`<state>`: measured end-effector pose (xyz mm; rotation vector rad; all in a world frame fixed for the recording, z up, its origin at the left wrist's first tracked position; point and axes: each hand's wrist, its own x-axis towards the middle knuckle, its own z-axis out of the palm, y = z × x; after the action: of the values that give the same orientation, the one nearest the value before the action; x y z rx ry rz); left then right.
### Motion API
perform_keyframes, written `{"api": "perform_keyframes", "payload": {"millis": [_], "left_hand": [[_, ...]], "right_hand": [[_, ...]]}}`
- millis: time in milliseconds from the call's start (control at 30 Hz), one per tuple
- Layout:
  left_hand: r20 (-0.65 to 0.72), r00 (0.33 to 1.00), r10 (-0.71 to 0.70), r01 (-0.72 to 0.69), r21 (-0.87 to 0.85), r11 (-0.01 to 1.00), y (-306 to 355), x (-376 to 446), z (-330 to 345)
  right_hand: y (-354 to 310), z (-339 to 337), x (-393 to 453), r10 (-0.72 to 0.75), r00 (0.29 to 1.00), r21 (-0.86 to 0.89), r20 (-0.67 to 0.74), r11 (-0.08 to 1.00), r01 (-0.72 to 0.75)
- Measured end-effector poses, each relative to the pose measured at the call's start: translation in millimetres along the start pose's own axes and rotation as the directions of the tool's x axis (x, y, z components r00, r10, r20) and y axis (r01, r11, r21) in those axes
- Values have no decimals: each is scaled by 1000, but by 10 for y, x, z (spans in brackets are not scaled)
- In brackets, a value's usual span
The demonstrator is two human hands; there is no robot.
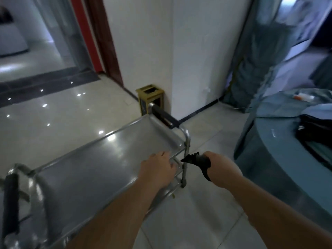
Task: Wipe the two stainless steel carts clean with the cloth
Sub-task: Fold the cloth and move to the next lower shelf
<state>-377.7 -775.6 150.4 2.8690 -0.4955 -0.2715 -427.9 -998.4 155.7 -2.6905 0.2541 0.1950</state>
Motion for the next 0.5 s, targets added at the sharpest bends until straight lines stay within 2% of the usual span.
{"api": "perform_keyframes", "payload": {"millis": [333,500], "left_hand": [[37,980,195,-194,-31,980,2206,1276,177],[47,971,233,-235,31,972,2980,1747,295]], "right_hand": [[1861,-1268,385,120,985,-93,-128,987,-132],[2604,-1673,716,125,979,-139,-158,979,-147]]}}
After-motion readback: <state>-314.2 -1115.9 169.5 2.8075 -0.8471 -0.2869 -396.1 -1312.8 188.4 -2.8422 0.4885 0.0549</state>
